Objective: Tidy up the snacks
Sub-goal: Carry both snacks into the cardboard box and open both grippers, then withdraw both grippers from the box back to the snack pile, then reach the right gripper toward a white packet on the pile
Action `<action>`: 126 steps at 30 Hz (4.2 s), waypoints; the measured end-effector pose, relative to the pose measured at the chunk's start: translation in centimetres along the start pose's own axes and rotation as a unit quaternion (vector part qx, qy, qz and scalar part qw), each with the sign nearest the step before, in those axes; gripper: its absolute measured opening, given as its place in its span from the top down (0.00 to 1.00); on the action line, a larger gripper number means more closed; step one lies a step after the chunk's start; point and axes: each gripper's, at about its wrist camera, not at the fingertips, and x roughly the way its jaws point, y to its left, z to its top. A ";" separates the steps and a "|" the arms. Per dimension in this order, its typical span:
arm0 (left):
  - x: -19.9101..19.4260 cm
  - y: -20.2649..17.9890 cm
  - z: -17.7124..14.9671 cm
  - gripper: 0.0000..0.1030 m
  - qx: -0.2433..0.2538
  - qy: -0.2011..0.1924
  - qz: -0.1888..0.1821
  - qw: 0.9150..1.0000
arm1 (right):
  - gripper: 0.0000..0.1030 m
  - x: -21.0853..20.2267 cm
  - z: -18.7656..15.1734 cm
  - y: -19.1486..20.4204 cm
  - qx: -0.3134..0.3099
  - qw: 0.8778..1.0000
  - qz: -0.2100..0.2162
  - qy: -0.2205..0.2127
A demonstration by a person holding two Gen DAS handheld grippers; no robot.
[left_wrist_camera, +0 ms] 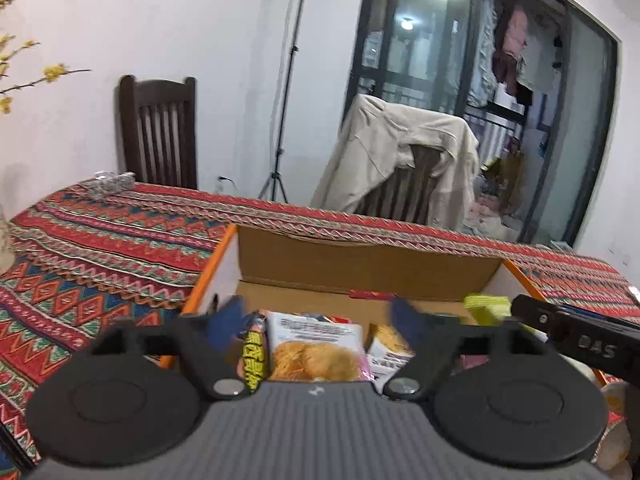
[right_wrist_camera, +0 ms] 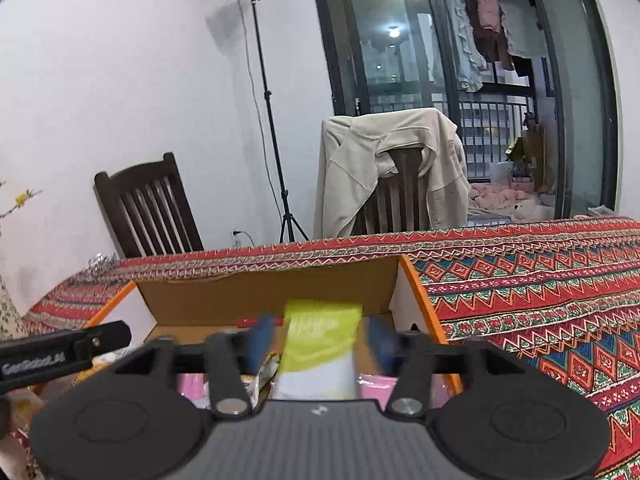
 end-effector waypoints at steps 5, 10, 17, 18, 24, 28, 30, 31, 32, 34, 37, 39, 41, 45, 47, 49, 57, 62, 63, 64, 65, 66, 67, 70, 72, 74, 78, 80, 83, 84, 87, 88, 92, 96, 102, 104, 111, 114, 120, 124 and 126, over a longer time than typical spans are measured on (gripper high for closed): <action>-0.6 0.0 -0.1 0.00 -0.004 -0.024 -0.001 1.000 | 0.01 -0.5 0.1 -0.3 0.013 1.000 -0.003 -0.016; -0.6 -0.6 -0.2 0.00 0.013 -0.018 0.006 1.000 | 0.01 -0.4 -0.1 -0.2 0.009 1.000 -0.006 -0.008; -1.2 -0.4 0.4 0.00 0.004 -0.019 0.002 1.000 | 0.01 -0.9 0.1 -0.2 0.009 1.000 -0.014 -0.007; -1.3 -0.4 0.6 0.00 0.002 -0.018 0.001 1.000 | 0.01 -1.1 0.1 -0.2 0.007 1.000 -0.015 -0.007; -2.6 -0.2 1.2 0.00 -0.009 -0.016 0.000 1.000 | 0.01 -3.4 0.5 0.2 -0.005 0.999 -0.020 -0.026; -3.9 -0.1 1.5 0.00 -0.008 -0.020 -0.001 1.000 | 0.00 -4.9 0.6 0.7 -0.017 0.999 -0.020 -0.034; -4.8 0.1 1.4 0.00 -0.004 -0.025 0.001 1.000 | 0.00 -5.8 0.5 0.9 -0.021 0.999 -0.020 -0.037; -5.2 0.2 1.4 0.00 -0.003 -0.026 0.001 1.000 | 0.00 -6.2 0.5 1.1 -0.022 0.999 -0.020 -0.037; -5.6 0.3 1.3 0.00 -0.002 -0.027 0.001 1.000 | 0.00 -6.6 0.4 1.2 -0.024 0.999 -0.019 -0.037; -6.4 0.6 1.0 0.00 -0.002 -0.027 0.004 1.000 | 0.00 -7.4 -0.1 1.4 -0.026 0.999 -0.017 -0.034; -7.6 1.3 0.6 0.00 -0.001 -0.027 0.008 1.000 | 0.00 -8.4 -0.7 1.8 -0.031 0.999 -0.016 -0.028; -8.5 2.0 0.3 0.00 -0.002 -0.028 0.009 1.000 | 0.00 -9.2 -1.3 2.0 -0.035 0.999 -0.015 -0.025; -9.3 2.7 -0.2 0.00 -0.002 -0.027 0.012 1.000 | 0.00 -9.9 -1.8 2.3 -0.039 0.999 -0.015 -0.021; -10.7 4.2 -1.2 0.00 -0.003 -0.021 0.017 1.000 | 0.00 -11.2 -3.0 2.7 -0.045 0.999 -0.015 -0.011; -11.2 4.8 -1.8 0.00 -0.003 -0.017 0.018 1.000 | 0.00 -11.9 -3.6 2.8 -0.047 0.999 -0.015 -0.007; -11.7 5.5 -2.4 0.00 -0.004 -0.014 0.021 1.000 | 0.00 -12.5 -4.2 2.9 -0.049 0.999 -0.017 -0.002; -13.0 8.4 -5.0 0.00 -0.010 0.010 0.030 0.999 | 0.00 -14.2 -6.7 3.6 -0.062 0.998 -0.020 0.019; -14.1 9.8 -6.7 0.00 -0.003 0.023 0.031 0.999 | 0.00 -14.8 -8.2 3.7 -0.066 0.997 -0.022 0.034; -14.4 10.1 -7.1 0.00 -0.002 0.024 0.031 0.999 | 0.00 -14.9 -8.5 3.7 -0.066 0.997 -0.023 0.038; -14.5 10.4 -7.3 0.00 -0.002 0.025 0.031 0.999 | 0.00 -15.0 -8.8 3.8 -0.066 0.997 -0.023 0.041; -14.8 10.7 -7.5 0.00 -0.002 0.027 0.030 0.999 | 0.00 -15.1 -9.1 3.8 -0.066 0.997 -0.023 0.044; -15.1 10.9 -7.7 0.00 -0.003 0.028 0.030 0.999 | 0.00 -15.1 -9.4 3.8 -0.065 0.996 -0.022 0.048; -15.3 11.1 -7.9 0.00 -0.004 0.028 0.029 0.999 | 0.00 -15.2 -9.7 3.8 -0.065 0.996 -0.021 0.051; -16.4 11.4 -8.3 0.00 -0.005 0.025 0.025 0.999 | 0.00 -15.4 -10.3 4.0 -0.064 0.996 -0.021 0.061; -17.0 11.6 -8.4 0.00 -0.003 0.023 0.018 1.000 | 0.00 -15.8 -10.7 4.4 -0.064 0.996 -0.020 0.066; -17.7 11.5 -8.5 0.00 0.002 0.020 0.014 1.000 | 0.00 -16.1 -10.9 4.7 -0.064 0.995 -0.016 0.068; -19.0 11.8 -9.0 0.00 0.005 0.017 0.008 1.000 | 0.00 -16.7 -11.2 6.0 -0.065 0.995 -0.004 0.073; -19.6 12.3 -9.3 0.00 0.006 0.017 0.009 1.000 | 0.00 -17.1 -11.5 7.0 -0.068 0.995 0.006 0.075; -20.6 13.2 -9.9 0.00 0.005 0.020 0.015 1.000 | 0.00 -17.5 -12.1 8.7 -0.078 0.994 0.019 0.081; -20.8 13.5 -10.1 0.00 0.004 0.021 0.017 1.000 | 0.00 -17.6 -12.3 9.3 -0.080 0.993 0.025 0.083; -21.5 14.3 -10.5 0.00 0.001 0.021 0.022 1.000 | 0.00 -17.8 -12.8 11.2 -0.090 0.991 0.041 0.091; -21.8 14.6 -10.7 0.00 0.001 0.021 0.023 1.000 | 0.00 -17.8 -13.0 11.9 -0.093 0.990 0.045 0.093; -22.8 15.7 -11.3 0.00 -0.003 0.019 0.026 0.999 | 0.00 -17.1 -13.5 14.3 -0.090 0.989 0.051 0.109; -23.1 16.7 -11.7 0.00 -0.008 0.027 0.039 0.999 | 0.00 -16.0 -13.9 16.2 -0.078 0.988 0.036 0.125; -23.5 17.6 -12.2 0.00 -0.019 0.030 0.044 0.998 | 0.00 -13.9 -15.1 18.0 -0.080 0.983 0.007 0.165; -23.4 17.8 -12.3 0.00 -0.022 0.033 0.045 0.998 | 0.00 -13.4 -15.9 18.2 -0.089 0.981 -0.004 0.172; -22.7 17.8 -12.6 0.00 -0.028 0.043 0.047 0.998 | 0.00 -13.6 -16.5 18.1 -0.095 0.984 0.000 0.151; -22.6 17.6 -12.7 0.00 -0.029 0.047 0.049 0.997 | 0.00 -13.6 -16.4 18.1 -0.098 0.983 0.004 0.153; -22.1 17.7 -12.8 0.00 -0.036 0.056 0.055 0.996 | 0.08 -13.9 -16.2 18.1 -0.105 0.983 0.023 0.151; -21.9 17.8 -12.7 0.00 -0.041 0.061 0.059 0.996 | 0.29 -14.6 -16.4 18.3 -0.127 0.981 0.054 0.135; -22.0 17.8 -12.8 0.00 -0.040 0.061 0.059 0.996 | 0.41 -14.9 -16.4 18.4 -0.132 0.980 0.065 0.133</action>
